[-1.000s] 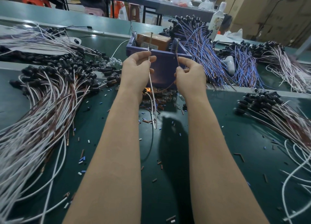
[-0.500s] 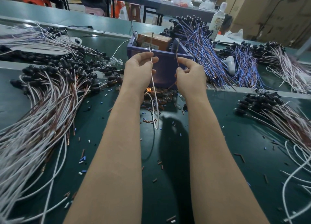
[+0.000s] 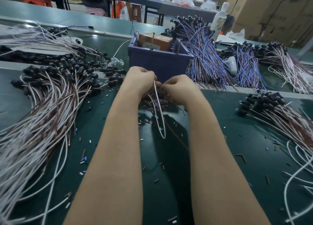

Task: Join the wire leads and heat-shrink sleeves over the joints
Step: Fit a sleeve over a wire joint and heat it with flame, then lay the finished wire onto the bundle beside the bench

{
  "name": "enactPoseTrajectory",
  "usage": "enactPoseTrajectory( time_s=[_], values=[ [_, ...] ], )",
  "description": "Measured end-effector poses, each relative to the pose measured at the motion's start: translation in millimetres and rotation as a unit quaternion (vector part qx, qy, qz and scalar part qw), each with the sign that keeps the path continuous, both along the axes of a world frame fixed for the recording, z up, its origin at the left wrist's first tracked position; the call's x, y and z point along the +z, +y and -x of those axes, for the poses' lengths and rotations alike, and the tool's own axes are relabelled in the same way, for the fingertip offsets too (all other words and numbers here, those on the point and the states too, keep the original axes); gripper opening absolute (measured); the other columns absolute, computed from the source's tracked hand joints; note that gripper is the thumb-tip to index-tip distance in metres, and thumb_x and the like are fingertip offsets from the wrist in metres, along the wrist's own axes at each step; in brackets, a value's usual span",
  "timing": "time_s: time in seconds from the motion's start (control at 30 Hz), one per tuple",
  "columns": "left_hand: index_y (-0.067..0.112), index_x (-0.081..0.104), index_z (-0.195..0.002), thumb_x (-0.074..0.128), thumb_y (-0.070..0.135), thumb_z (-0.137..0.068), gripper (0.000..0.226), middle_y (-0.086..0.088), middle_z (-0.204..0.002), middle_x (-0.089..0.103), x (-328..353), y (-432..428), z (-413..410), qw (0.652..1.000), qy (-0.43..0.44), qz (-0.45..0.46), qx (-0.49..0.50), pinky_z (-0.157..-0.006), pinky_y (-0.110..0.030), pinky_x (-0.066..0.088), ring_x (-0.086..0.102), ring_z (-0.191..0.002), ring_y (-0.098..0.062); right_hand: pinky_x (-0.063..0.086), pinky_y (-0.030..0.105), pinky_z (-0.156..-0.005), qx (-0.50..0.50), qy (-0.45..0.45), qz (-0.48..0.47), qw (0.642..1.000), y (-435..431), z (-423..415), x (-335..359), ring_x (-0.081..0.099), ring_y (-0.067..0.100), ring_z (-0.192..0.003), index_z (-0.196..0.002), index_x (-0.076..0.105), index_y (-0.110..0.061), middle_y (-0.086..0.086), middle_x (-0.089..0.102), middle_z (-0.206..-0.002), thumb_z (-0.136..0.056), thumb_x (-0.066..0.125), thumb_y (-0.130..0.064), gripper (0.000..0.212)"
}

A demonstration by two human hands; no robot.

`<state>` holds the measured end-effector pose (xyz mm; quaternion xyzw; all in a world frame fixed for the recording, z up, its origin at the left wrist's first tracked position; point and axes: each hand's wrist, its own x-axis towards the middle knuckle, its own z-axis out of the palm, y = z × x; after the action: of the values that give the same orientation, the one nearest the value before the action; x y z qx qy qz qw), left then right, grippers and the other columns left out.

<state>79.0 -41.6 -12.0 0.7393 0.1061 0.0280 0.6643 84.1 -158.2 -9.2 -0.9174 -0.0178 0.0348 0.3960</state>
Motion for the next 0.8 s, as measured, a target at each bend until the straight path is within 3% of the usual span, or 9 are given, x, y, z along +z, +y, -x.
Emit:
enactPoseTrajectory(
  time_s=[0.1, 0.2, 0.3, 0.37, 0.43, 0.57, 0.63, 0.7, 0.8],
  values=[
    [0.010, 0.056, -0.072, 0.046, 0.006, -0.090, 0.021, -0.014, -0.081, 0.069, -4.1, 1.2, -0.6, 0.998, 0.018, -0.057, -0.007, -0.040, -0.015, 0.037, 0.057, -0.047, -0.010, 0.041, 0.028, -0.060, 0.007, 0.010, 0.138, 0.990, 9.6, -0.2, -8.2, 0.056, 0.026, -0.074, -0.094, 0.070, -0.003, 0.015, 0.065, -0.082, -0.082, 0.067, -0.029, 0.029],
    [0.011, 0.059, -0.069, 0.047, 0.008, -0.087, 0.023, -0.017, -0.089, 0.072, -6.5, 1.9, -1.6, 0.996, 0.020, -0.088, -0.007, -0.050, -0.020, 0.037, 0.056, -0.062, -0.021, 0.037, 0.027, -0.059, 0.016, 0.043, 0.184, 0.982, 18.9, -1.5, -13.6, 0.054, 0.027, -0.075, -0.088, 0.063, -0.008, 0.009, 0.058, -0.080, -0.081, 0.069, -0.027, 0.021],
    [0.010, 0.056, -0.078, 0.045, 0.007, -0.091, 0.017, -0.016, -0.089, 0.072, -6.1, 1.2, -3.4, 0.997, 0.019, -0.078, -0.011, -0.046, -0.017, 0.041, 0.060, -0.057, -0.016, 0.040, 0.029, -0.066, 0.015, 0.055, 0.192, 0.980, 21.2, -2.8, -15.9, 0.055, 0.028, -0.079, -0.094, 0.063, -0.009, 0.010, 0.059, -0.085, -0.084, 0.065, -0.020, 0.015],
    [0.008, 0.050, -0.095, 0.039, 0.004, -0.094, 0.012, -0.012, -0.080, 0.070, -5.2, -0.7, -4.0, 0.999, 0.003, -0.042, 0.004, -0.040, -0.016, 0.042, 0.061, -0.048, -0.009, 0.047, 0.033, -0.068, -0.001, 0.021, 0.125, 0.992, 16.2, -4.3, -13.3, 0.059, 0.030, -0.082, -0.094, 0.067, -0.007, 0.013, 0.063, -0.086, -0.085, 0.061, -0.018, 0.015],
    [0.007, 0.044, -0.107, 0.039, 0.004, -0.094, 0.014, -0.007, -0.074, 0.067, -4.9, -0.4, -5.1, 0.999, -0.020, -0.018, 0.039, -0.040, -0.016, 0.041, 0.059, -0.044, -0.005, 0.054, 0.039, -0.078, -0.036, -0.044, -0.010, 0.998, 8.5, -4.1, -7.1, 0.063, 0.030, -0.085, -0.090, 0.066, -0.008, 0.013, 0.067, -0.087, -0.088, 0.060, -0.016, 0.010],
    [0.012, 0.056, -0.102, 0.046, 0.022, -0.098, 0.015, 0.003, -0.072, 0.060, 2.3, -2.8, -2.4, 0.995, -0.079, -0.049, 0.031, -0.053, -0.020, 0.045, 0.053, -0.053, -0.003, 0.057, 0.035, -0.071, -0.052, -0.087, -0.273, 0.957, -2.1, 2.8, 10.5, 0.068, 0.019, -0.067, -0.083, 0.052, -0.016, 0.004, 0.065, -0.068, -0.097, 0.051, -0.014, 0.014],
    [0.020, 0.064, -0.087, 0.044, 0.028, -0.100, 0.025, 0.004, -0.076, 0.059, 10.9, -9.6, 2.3, 0.993, -0.109, -0.047, -0.020, -0.060, -0.024, 0.046, 0.051, -0.063, -0.008, 0.056, 0.026, -0.054, -0.015, -0.074, -0.297, 0.952, -2.8, 11.8, 17.8, 0.062, 0.011, -0.051, -0.085, 0.054, -0.015, 0.003, 0.059, -0.063, -0.098, 0.050, -0.014, 0.014],
    [0.020, 0.066, -0.087, 0.047, 0.025, -0.099, 0.023, 0.001, -0.083, 0.063, 19.6, -19.8, 7.3, 0.987, -0.148, -0.040, -0.041, -0.068, -0.028, 0.049, 0.056, -0.075, -0.014, 0.046, 0.019, -0.041, 0.013, -0.078, -0.261, 0.962, -7.2, 20.2, 21.8, 0.054, 0.007, -0.041, -0.084, 0.056, -0.014, 0.004, 0.055, -0.063, -0.099, 0.048, -0.017, 0.017],
    [0.015, 0.068, -0.094, 0.051, 0.021, -0.097, 0.018, 0.000, -0.082, 0.065, 30.9, -39.4, 10.4, 0.979, -0.190, -0.064, -0.029, -0.070, -0.025, 0.045, 0.057, -0.074, -0.011, 0.036, 0.021, -0.041, 0.014, -0.101, -0.198, 0.975, -26.2, 30.6, 30.6, 0.045, 0.010, -0.041, -0.077, 0.058, -0.017, 0.003, 0.049, -0.059, -0.100, 0.046, -0.023, 0.027]
  ],
)
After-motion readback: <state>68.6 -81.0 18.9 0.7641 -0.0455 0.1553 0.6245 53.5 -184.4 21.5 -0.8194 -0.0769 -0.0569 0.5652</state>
